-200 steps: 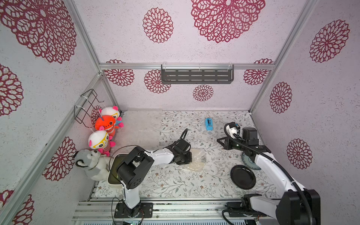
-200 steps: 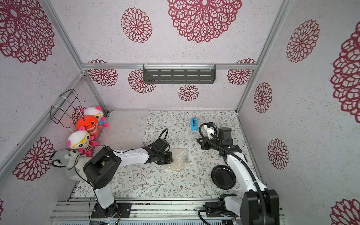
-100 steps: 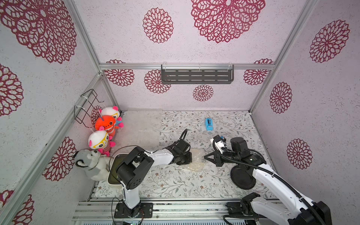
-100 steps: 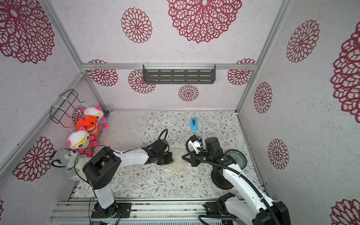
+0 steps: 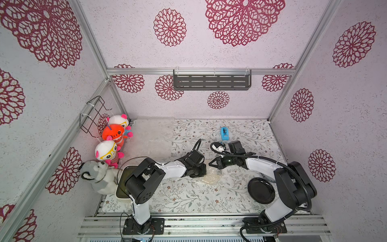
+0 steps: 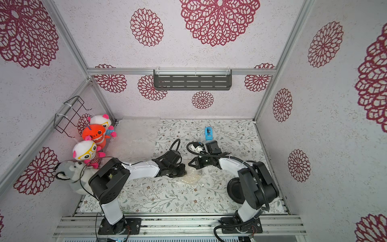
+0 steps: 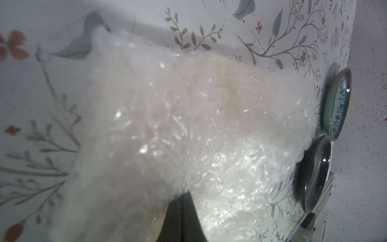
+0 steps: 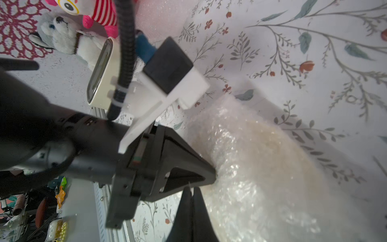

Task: Wrap dinner plates in bubble wrap
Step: Stick the tape on the bubble wrap.

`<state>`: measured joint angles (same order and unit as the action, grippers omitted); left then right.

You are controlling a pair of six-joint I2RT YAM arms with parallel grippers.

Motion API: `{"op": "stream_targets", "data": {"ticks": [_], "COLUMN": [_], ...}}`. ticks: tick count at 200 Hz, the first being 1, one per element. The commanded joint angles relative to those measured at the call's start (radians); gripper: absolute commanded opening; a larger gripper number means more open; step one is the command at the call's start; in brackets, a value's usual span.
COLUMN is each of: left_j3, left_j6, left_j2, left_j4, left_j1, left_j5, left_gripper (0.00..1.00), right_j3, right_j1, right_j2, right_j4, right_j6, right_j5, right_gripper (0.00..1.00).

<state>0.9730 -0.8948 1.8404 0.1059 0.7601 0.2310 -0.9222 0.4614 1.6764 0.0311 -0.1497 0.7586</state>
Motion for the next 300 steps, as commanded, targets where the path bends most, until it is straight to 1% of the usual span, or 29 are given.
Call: {"op": "stream_targets", "data": {"ticks": [1, 35, 56, 88, 126, 153, 165, 173, 190, 202, 218, 226, 240, 249, 277, 300], "left_j3": [-0.01, -0.01, -0.013, -0.014, -0.018, -0.02, -0.019, -0.019, -0.02, -0.02, -0.022, -0.023, -0.025, -0.025, -0.025, -0.025], "left_j6": [0.006, 0.011, 0.013, 0.013, 0.014, 0.014, 0.014, 0.014, 0.014, 0.013, 0.011, 0.012, 0.012, 0.011, 0.013, 0.014], "left_j2": [-0.005, -0.009, -0.015, -0.017, -0.022, -0.023, -0.021, -0.022, -0.022, -0.021, -0.024, -0.025, -0.027, -0.027, -0.027, -0.025], "left_j4": [0.014, 0.01, 0.008, 0.004, 0.007, 0.002, 0.002, 0.002, 0.002, 0.002, 0.0, -0.001, -0.002, -0.002, -0.002, -0.002], "left_j1": [0.013, 0.016, 0.018, 0.017, 0.019, 0.019, 0.019, 0.019, 0.019, 0.019, 0.019, 0.018, 0.018, 0.018, 0.019, 0.019], "left_j5": [0.014, 0.015, 0.01, 0.013, 0.008, 0.009, 0.011, 0.011, 0.011, 0.011, 0.01, 0.01, 0.008, 0.008, 0.01, 0.011], "left_gripper": [0.0, 0.0, 0.0, 0.0, 0.0, 0.0, 0.0, 0.0, 0.0, 0.0, 0.0, 0.0, 0.0, 0.0, 0.0, 0.0], "right_j3": [-0.058, -0.127, -0.12, -0.076, -0.059, -0.005, 0.005, 0.013, 0.036, 0.06, 0.054, 0.052, 0.065, 0.076, 0.091, 0.105], "right_j1": [0.013, 0.015, 0.018, 0.023, 0.028, 0.034, 0.041, 0.052, 0.073, 0.081, 0.086, 0.088, 0.086, 0.087, 0.086, 0.083], "right_j2": [0.062, 0.169, 0.189, 0.173, 0.122, 0.083, 0.074, 0.064, 0.034, 0.012, 0.003, -0.001, -0.018, -0.035, -0.086, -0.144], "right_j4": [-0.031, 0.001, 0.005, -0.052, -0.075, -0.1, -0.083, -0.072, -0.082, -0.118, -0.116, -0.114, -0.124, -0.134, -0.13, -0.134], "right_j6": [0.062, 0.123, 0.162, 0.201, 0.198, 0.227, 0.257, 0.282, 0.316, 0.328, 0.332, 0.329, 0.322, 0.321, 0.316, 0.275], "right_j5": [-0.027, -0.099, -0.145, -0.187, -0.172, -0.251, -0.307, -0.377, -0.474, -0.5, -0.525, -0.54, -0.559, -0.567, -0.601, -0.625], "right_gripper": [0.0, 0.0, 0.0, 0.0, 0.0, 0.0, 0.04, 0.07, 0.11, 0.13, 0.17, 0.21, 0.34, 0.37, 0.42, 0.46]}}
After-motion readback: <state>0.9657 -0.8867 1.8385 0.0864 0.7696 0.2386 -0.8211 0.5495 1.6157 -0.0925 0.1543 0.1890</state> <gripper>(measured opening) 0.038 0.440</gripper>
